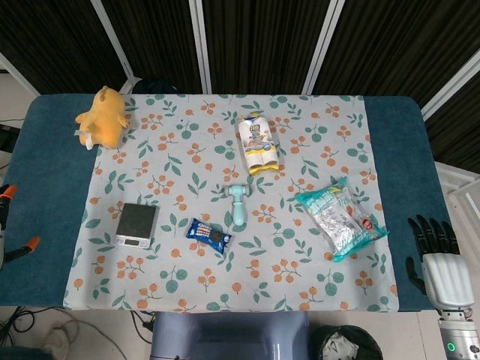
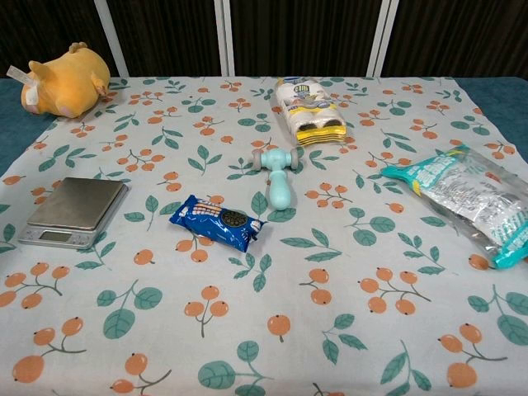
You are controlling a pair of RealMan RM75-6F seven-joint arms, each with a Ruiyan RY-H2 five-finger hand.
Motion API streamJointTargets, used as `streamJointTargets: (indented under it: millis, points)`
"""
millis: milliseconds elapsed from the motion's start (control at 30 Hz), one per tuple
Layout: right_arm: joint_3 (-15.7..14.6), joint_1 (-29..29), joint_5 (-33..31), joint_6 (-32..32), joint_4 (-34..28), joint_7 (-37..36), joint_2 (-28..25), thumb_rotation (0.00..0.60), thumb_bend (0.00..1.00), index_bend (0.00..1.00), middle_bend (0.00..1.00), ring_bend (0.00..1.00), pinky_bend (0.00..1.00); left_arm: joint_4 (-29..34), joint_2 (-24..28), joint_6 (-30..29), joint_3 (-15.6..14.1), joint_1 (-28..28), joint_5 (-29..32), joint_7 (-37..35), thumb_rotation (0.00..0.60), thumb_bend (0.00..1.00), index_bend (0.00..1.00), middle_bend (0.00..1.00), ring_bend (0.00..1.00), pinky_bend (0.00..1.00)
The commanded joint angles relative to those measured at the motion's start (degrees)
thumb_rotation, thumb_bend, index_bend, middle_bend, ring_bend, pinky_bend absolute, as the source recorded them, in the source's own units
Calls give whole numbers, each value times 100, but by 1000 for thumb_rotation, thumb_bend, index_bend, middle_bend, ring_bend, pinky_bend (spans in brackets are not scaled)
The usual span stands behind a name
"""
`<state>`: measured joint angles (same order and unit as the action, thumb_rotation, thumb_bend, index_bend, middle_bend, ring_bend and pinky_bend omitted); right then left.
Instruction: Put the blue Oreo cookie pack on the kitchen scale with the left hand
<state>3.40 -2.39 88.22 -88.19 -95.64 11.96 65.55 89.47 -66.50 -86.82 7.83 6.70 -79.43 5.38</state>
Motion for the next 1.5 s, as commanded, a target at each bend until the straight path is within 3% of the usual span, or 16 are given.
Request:
streamJointTargets:
  millis: [33, 867, 1000, 1200, 1500]
  points:
    - [-16, 3, -10, 20, -10, -6, -9, 600, 587, 4, 72, 14, 0, 16, 7, -14, -17, -12, -22, 4, 600, 115, 54, 42, 0, 61]
    - [16, 74, -88, -64, -120, -142, -168, 600, 588, 4, 72, 14, 0, 173, 43, 118, -204, 63, -381, -107, 600, 76, 50, 43, 0, 61]
    - [17, 72, -93, -56, -124, -134, -170, 600, 587, 4, 72, 14, 0, 295, 177, 435, -237, 338, -650, 59, 600, 75, 50, 45, 0, 61]
    - [-12, 54, -74, -2, -124, -84, -140, 600, 588, 4, 72, 14, 0, 1003, 555, 1477, -106, 1101, -807, 462, 600, 75, 49, 58, 0, 62]
    - [4, 60, -93, -19, -124, -64, -130, 600, 587, 4, 72, 14, 0, 1891, 454, 3185, 246, 2289, 179, 2017, 600, 75, 49, 70, 0, 95]
